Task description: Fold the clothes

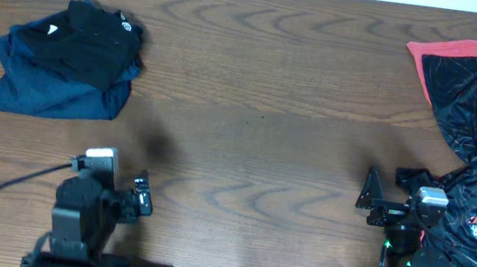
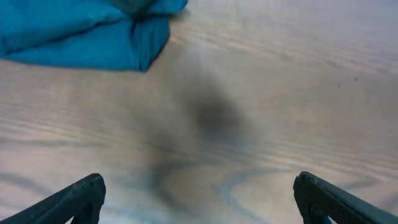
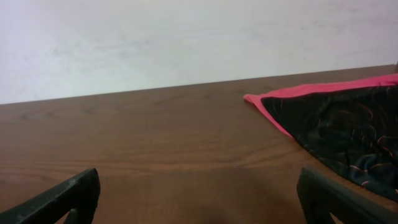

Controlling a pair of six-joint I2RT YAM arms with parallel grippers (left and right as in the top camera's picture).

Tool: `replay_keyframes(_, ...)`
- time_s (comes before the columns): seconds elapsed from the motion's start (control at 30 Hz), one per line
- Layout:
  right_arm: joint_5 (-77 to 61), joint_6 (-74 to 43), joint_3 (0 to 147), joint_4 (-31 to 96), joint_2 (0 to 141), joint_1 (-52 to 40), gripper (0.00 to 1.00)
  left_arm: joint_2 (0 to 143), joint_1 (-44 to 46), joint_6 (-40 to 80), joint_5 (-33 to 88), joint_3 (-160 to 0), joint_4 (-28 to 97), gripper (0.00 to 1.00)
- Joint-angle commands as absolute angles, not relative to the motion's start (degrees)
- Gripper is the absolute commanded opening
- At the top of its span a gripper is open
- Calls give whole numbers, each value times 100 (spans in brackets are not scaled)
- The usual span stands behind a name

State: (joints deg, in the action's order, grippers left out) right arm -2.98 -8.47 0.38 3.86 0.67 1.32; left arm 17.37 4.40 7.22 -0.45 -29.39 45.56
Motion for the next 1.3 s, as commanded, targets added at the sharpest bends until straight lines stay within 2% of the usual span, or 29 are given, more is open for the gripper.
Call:
replay_keyframes(0.0,-327,-764,32,403,34,176,99,1017,469,624,-117,-2423,4244,98)
replay_keyframes(0.2,-329,-764,32,403,34,176,99,12,469,456,-117,-1750,3472,98)
replay_keyframes(0.43,-329,-764,32,403,34,176,99,10,469,-373,-110,-864,1181,98)
replay_keyframes(0.6,-329,-764,32,403,34,176,99,10,469,-532,-34,-5,-189,98)
replay_keyframes(0.73,-329,-764,32,403,34,176,99,10,464,-528,89,-23,414,98)
replay_keyframes(0.87,-329,-764,32,403,34,176,99,10,464,303,102,-23,405,98)
replay_keyframes(1.27,-329,-764,32,403,34,176,99,23,464,309,99,-23,403,98)
